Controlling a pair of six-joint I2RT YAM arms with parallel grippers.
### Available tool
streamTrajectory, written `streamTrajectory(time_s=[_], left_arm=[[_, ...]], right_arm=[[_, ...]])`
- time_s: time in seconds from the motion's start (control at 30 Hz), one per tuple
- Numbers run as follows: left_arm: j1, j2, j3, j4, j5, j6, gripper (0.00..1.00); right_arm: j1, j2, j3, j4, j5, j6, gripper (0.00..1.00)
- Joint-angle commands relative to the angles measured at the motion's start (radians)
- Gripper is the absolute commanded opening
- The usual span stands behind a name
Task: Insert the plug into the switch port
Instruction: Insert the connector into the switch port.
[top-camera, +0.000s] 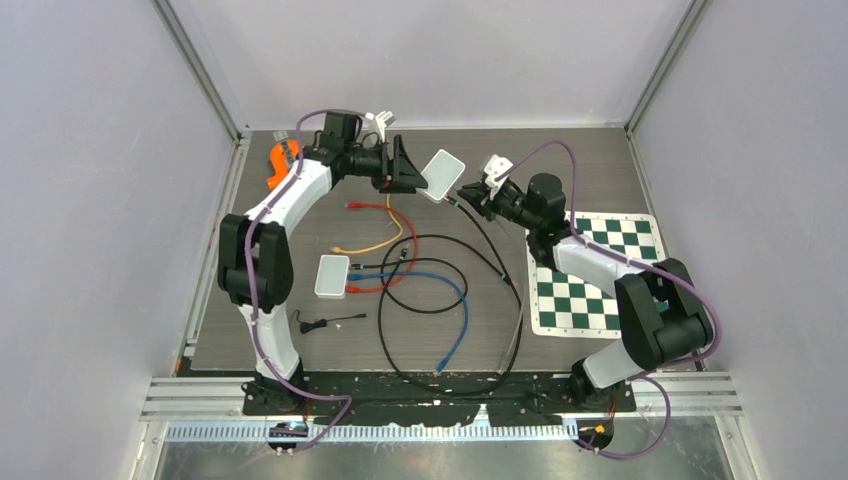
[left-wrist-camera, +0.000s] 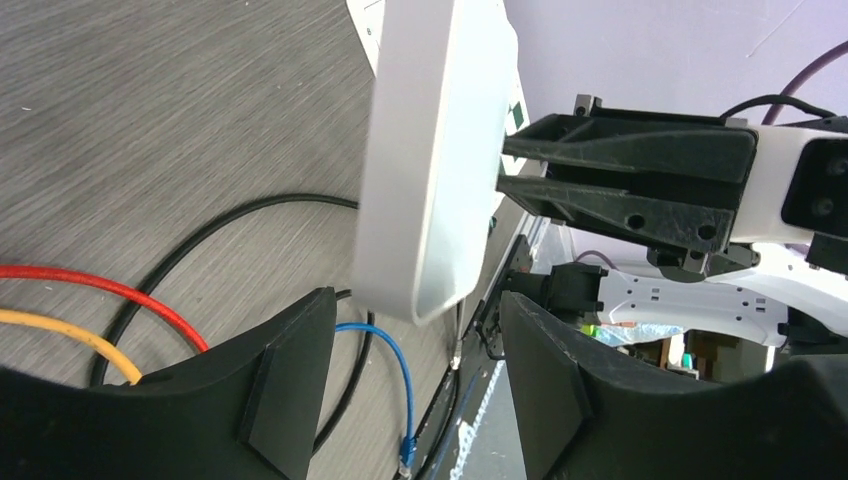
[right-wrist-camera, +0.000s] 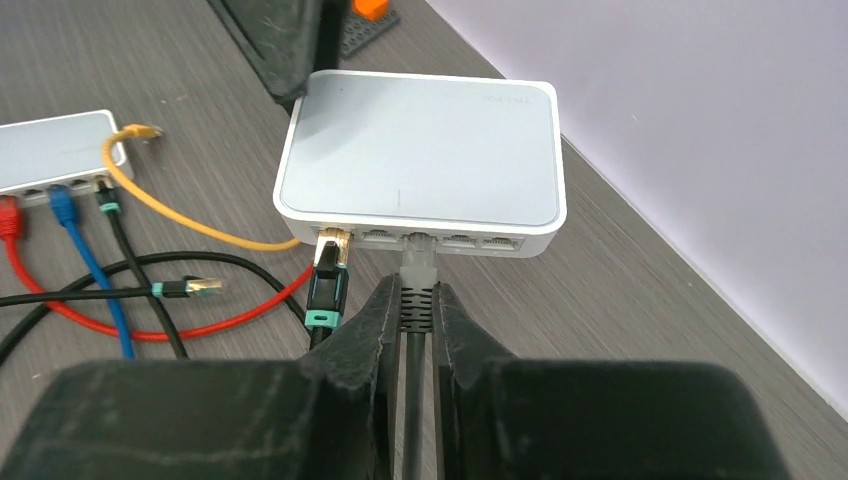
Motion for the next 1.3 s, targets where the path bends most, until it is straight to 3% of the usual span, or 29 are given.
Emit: streamTrajectory(time_s=[0.0,0.2,0.33,0.4,0.53,0.57,0.67,0.73,0.9,1.1,1.27], left_arm=[[0.003,-0.051,-0.026,0.120,0.062,-0.082,0.64],[-0.007,-0.069,-0.117,0.325,0.120,-0.233,0.62],[-0.034,-0.050,-0.161,0.439,0.161,-0.318,0.53],[-0.047,-0.047,-0.205,0.540,0.177,-0.385,0.41],[-0.068,-0.023,-0.303,0.925,0.215,-0.666,0.02],[-0.074,-0.014,-0.324,1.023,0.230,-0.739,0.00],[-0.076,0.021,-0.386,1.324,0.260,-0.957,0.00],[-0.079,0.043,-0.395,1.406,0.274,-1.026,0.00],[-0.083,0.065,-0.385,1.443,0.337,-1.064,0.00],[-0.076,0.084,-0.375,1.457,0.408,-1.087,0.00],[-0.075,0.087,-0.398,1.463,0.419,-1.087,0.00]], right_arm=[[-0.004,-0.064,-0.009,0.076,-0.096,0.026,0.05],[-0.001,-0.063,-0.015,0.101,-0.136,0.057,0.05],[0.009,-0.054,-0.018,0.122,-0.143,0.070,0.05],[0.014,-0.048,-0.016,0.131,-0.147,0.074,0.05],[0.027,-0.032,-0.001,0.152,-0.149,0.072,0.05],[0.033,-0.027,0.004,0.157,-0.147,0.072,0.05],[0.033,0.025,0.072,0.199,-0.165,0.094,0.05],[0.034,0.046,0.127,0.192,-0.199,0.096,0.05],[0.036,0.049,0.177,0.154,-0.290,0.036,0.05],[0.001,0.036,0.189,-0.016,-0.442,-0.089,0.05],[-0.001,0.022,0.243,-0.236,-0.439,-0.222,0.05]])
